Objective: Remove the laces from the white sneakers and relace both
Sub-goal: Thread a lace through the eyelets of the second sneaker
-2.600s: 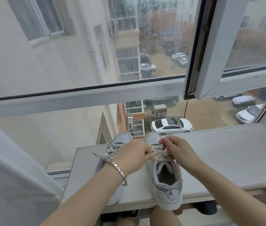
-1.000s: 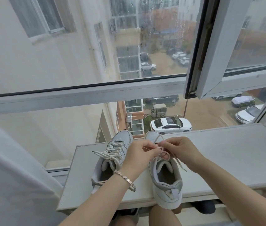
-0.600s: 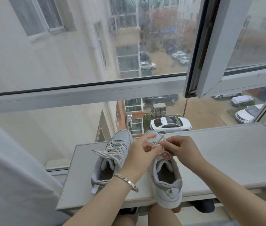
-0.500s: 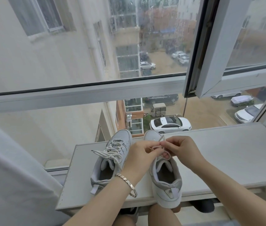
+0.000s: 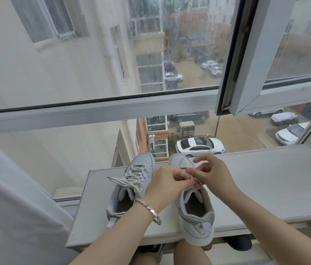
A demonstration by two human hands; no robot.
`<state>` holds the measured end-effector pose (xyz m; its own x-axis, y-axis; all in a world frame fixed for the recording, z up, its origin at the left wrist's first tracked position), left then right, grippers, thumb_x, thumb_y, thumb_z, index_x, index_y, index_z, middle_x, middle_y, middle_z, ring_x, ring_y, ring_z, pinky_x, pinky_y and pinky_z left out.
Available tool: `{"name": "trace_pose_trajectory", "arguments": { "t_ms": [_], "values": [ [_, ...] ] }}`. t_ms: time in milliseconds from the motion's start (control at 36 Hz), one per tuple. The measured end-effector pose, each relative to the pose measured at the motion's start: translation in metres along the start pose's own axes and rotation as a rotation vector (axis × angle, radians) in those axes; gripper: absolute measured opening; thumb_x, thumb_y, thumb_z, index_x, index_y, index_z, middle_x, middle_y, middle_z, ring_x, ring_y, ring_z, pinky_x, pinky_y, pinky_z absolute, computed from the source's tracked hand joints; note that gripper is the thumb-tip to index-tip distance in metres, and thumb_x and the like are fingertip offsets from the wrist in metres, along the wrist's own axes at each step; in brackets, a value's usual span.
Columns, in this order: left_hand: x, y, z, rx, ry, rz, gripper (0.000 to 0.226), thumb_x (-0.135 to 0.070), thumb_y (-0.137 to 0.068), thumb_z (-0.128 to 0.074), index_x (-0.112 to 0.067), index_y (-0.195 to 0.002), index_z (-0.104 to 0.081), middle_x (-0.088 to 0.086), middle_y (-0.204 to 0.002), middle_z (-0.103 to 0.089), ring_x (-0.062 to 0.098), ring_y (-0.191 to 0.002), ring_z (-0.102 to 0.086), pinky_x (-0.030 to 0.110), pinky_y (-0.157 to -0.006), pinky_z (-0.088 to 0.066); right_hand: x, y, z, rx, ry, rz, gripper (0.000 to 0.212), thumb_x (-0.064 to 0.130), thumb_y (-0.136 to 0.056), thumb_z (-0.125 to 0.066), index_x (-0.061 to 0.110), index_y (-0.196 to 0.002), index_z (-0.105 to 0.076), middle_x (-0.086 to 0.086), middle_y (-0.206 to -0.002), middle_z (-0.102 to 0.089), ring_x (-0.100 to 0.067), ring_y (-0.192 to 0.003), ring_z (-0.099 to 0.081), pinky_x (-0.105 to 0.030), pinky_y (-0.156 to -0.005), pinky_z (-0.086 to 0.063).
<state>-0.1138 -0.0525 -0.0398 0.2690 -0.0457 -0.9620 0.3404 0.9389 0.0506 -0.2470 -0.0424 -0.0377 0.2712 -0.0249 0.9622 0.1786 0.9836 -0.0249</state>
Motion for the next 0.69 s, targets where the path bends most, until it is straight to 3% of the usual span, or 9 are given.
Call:
{"name": "trace_pose_trajectory", "arguments": {
  "t_ms": [56, 139, 194, 278, 361, 500, 611, 694],
  "values": [
    [0.001, 0.001, -0.001, 0.009, 0.033, 0.014, 0.012, 0.000, -0.074, -0.074, -0.012, -0.070, -0.073, 0.008, -0.075, -0.073, 0.020, -0.075, -0.071, 0.029, -0.076, -0.057, 0.003, 0.001, 0.000, 0.019, 0.053, 0.020, 0.022, 0.012, -0.077, -0.074, 0.023, -0.089, -0.058, 0.000, -0.056, -0.066, -0.010, -0.045, -0.060, -0.018, -0.051, -0.050],
    [0.004, 0.002, 0.000, 0.004, 0.112, 0.036, 0.013, 0.005, -0.076, -0.071, -0.006, -0.071, -0.072, 0.005, -0.069, -0.071, 0.012, -0.067, -0.070, 0.020, -0.067, -0.054, 0.013, 0.010, -0.006, 0.136, 0.197, 0.109, 0.018, 0.007, -0.084, -0.065, 0.022, -0.092, -0.070, 0.006, -0.076, -0.065, -0.007, -0.066, -0.063, -0.021, -0.065, -0.052],
    [0.005, 0.002, 0.002, -0.019, 0.099, 0.043, 0.007, 0.003, -0.076, -0.072, -0.004, -0.074, -0.073, 0.006, -0.071, -0.070, 0.009, -0.065, -0.067, 0.019, -0.068, -0.053, 0.018, 0.016, -0.011, 0.223, 0.346, 0.187, 0.021, 0.005, -0.082, -0.063, 0.018, -0.096, -0.073, 0.008, -0.088, -0.057, -0.004, -0.079, -0.059, -0.015, -0.071, -0.048],
    [0.005, 0.001, 0.000, -0.012, 0.073, 0.048, 0.013, 0.001, -0.075, -0.074, -0.012, -0.071, -0.073, -0.002, -0.069, -0.070, 0.009, -0.066, -0.066, 0.019, -0.069, -0.053, 0.025, 0.021, -0.014, 0.274, 0.513, 0.270, 0.022, 0.003, -0.081, -0.063, 0.011, -0.099, -0.073, 0.004, -0.093, -0.057, -0.008, -0.080, -0.055, -0.011, -0.074, -0.044],
    [0.004, 0.002, 0.002, -0.026, 0.048, 0.040, 0.018, -0.002, -0.076, -0.074, -0.018, -0.068, -0.072, -0.006, -0.068, -0.070, 0.006, -0.065, -0.066, 0.017, -0.068, -0.053, 0.028, 0.021, -0.014, 0.267, 0.604, 0.284, 0.021, 0.004, -0.082, -0.061, 0.013, -0.096, -0.074, -0.002, -0.089, -0.067, -0.013, -0.079, -0.058, -0.022, -0.076, -0.046],
    [0.003, 0.005, 0.006, -0.078, -0.009, -0.006, 0.018, -0.005, -0.078, -0.072, -0.022, -0.071, -0.071, -0.012, -0.069, -0.068, -0.005, -0.063, -0.063, 0.008, -0.063, -0.047, 0.022, 0.019, -0.006, 0.169, 0.358, 0.167, 0.027, 0.008, -0.082, -0.066, 0.033, -0.073, -0.061, 0.012, -0.070, -0.065, 0.004, -0.066, -0.060, -0.009, -0.064, -0.045],
    [0.006, 0.005, 0.005, -0.122, -0.046, -0.021, 0.009, -0.005, -0.080, -0.070, -0.013, -0.080, -0.073, -0.003, -0.075, -0.069, 0.005, -0.071, -0.063, 0.012, -0.068, -0.048, 0.012, 0.018, -0.006, 0.281, 0.135, 0.038, 0.032, -0.001, -0.081, -0.065, 0.024, -0.061, -0.069, 0.003, -0.067, -0.070, -0.005, -0.068, -0.063, -0.017, -0.073, -0.050],
    [0.005, 0.005, 0.003, -0.125, -0.072, -0.044, 0.010, -0.004, -0.081, -0.067, -0.011, -0.083, -0.074, -0.004, -0.075, -0.067, 0.004, -0.071, -0.061, 0.010, -0.067, -0.046, 0.011, 0.020, -0.009, 0.401, 0.027, -0.020, 0.027, 0.002, -0.081, -0.067, 0.024, -0.069, -0.076, 0.002, -0.078, -0.074, -0.005, -0.078, -0.067, -0.013, -0.073, -0.050]
  ]
}}
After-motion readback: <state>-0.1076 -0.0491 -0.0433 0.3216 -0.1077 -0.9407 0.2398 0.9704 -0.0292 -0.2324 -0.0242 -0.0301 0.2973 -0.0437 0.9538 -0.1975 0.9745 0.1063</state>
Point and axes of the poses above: each hand's wrist, its own y-axis away from the middle knuckle, its own z-axis out of the back of the hand, x = y × z, the point moved 8 cm from there along -y, towards the middle knuckle
